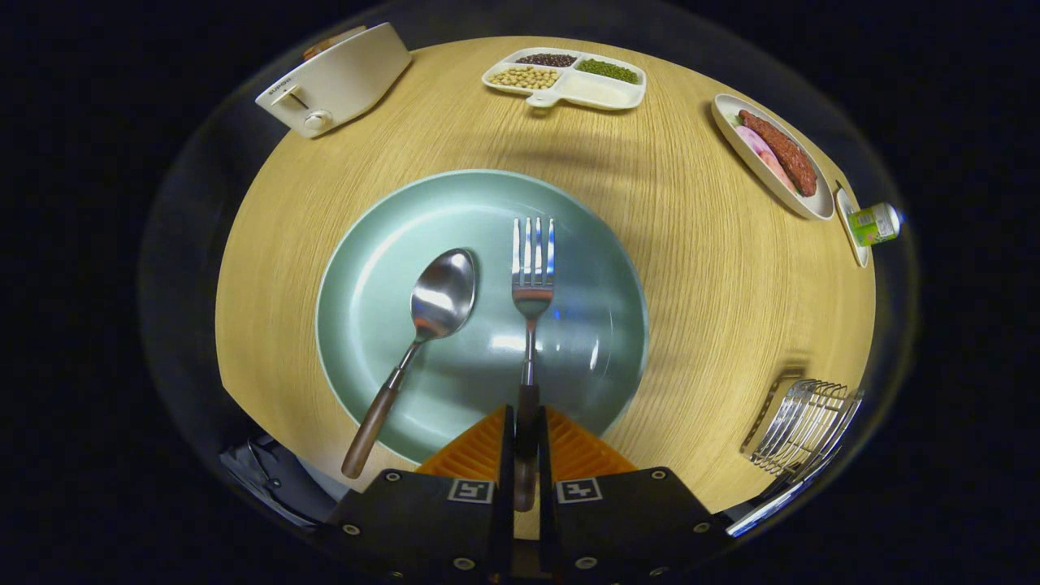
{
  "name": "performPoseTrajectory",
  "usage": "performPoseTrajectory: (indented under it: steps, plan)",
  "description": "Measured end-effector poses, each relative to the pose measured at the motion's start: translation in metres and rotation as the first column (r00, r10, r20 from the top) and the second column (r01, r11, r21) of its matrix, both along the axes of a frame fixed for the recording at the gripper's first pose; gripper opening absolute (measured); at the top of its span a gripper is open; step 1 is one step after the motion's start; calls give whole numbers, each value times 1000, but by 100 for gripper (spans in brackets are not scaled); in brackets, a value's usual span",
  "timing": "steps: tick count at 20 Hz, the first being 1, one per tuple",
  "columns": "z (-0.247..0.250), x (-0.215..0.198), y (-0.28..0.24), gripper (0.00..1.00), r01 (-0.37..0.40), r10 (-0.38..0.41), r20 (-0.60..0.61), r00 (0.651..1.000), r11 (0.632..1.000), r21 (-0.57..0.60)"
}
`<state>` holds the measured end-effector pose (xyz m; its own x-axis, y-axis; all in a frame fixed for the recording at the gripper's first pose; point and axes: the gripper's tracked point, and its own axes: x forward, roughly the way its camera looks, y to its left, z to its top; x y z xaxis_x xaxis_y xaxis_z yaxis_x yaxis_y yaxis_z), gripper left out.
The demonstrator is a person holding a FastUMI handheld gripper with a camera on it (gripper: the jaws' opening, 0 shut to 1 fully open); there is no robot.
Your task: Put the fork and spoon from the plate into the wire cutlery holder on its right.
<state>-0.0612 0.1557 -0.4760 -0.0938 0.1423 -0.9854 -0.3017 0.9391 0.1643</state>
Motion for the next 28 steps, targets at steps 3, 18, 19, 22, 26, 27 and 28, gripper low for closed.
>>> performPoseTrajectory:
  steps: [3,18,19,22,26,27,28]
  plan:
    - [0,1,0,8,15,-15,-6,1000,1000,18]
    - [59,20,-4,7,128,-155,136,979,974,188]
    - [65,23,-9,7,132,-162,153,975,973,191]
    - [88,29,-24,6,160,-203,195,959,963,215]
    - [118,38,-53,6,193,-252,256,933,953,234]
    - [125,38,-59,6,206,-269,265,926,948,243]
    - [132,39,-67,6,216,-283,276,919,944,248]
